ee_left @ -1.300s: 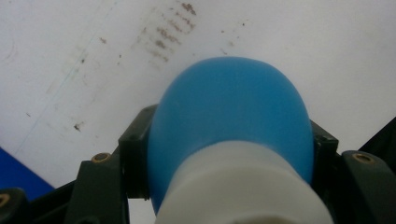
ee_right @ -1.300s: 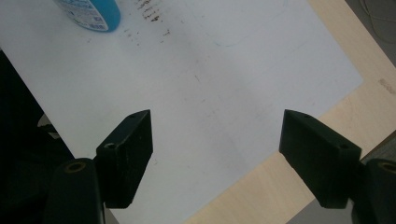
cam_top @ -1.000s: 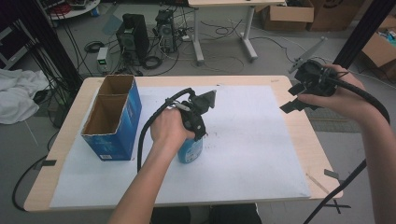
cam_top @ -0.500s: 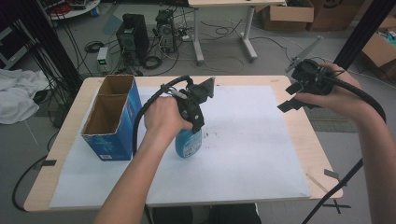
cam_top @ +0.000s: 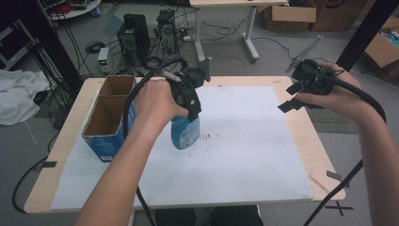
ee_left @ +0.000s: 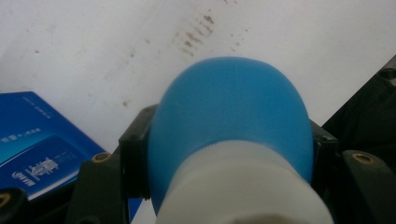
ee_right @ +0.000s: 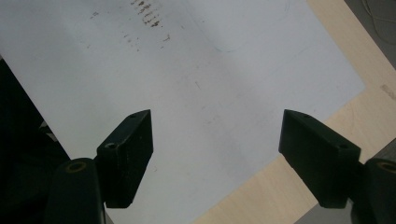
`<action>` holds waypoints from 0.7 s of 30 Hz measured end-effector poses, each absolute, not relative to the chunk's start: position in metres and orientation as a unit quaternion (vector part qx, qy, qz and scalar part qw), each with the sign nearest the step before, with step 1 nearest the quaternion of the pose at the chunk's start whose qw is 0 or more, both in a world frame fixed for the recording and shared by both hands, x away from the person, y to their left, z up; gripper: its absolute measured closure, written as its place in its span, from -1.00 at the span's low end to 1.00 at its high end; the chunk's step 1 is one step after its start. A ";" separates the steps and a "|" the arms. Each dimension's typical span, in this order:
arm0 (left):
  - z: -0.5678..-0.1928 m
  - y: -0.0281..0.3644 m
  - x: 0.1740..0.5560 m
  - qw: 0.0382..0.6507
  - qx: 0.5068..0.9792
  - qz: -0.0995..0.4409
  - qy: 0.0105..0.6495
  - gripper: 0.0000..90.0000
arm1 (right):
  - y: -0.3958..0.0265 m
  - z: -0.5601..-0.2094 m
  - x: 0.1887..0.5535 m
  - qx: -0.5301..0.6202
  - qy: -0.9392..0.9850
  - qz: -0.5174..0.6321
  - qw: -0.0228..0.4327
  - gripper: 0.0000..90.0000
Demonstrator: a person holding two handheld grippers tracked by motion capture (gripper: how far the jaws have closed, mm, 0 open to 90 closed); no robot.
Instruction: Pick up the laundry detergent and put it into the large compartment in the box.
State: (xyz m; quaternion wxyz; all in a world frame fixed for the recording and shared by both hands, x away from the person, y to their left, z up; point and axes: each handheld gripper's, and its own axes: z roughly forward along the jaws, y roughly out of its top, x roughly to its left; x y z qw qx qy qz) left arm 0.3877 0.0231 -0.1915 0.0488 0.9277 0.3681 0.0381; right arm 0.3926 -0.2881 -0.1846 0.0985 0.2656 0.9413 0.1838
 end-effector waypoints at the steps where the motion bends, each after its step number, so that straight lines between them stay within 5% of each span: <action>1: -0.189 0.024 0.387 0.051 0.926 0.039 0.372 -0.16 | -0.288 -0.185 0.393 0.265 0.941 0.184 0.099 -0.42; 21: -0.139 0.064 0.400 0.054 0.887 0.036 0.458 -0.16 | -0.284 -0.183 0.398 0.263 0.942 0.183 0.096 -0.42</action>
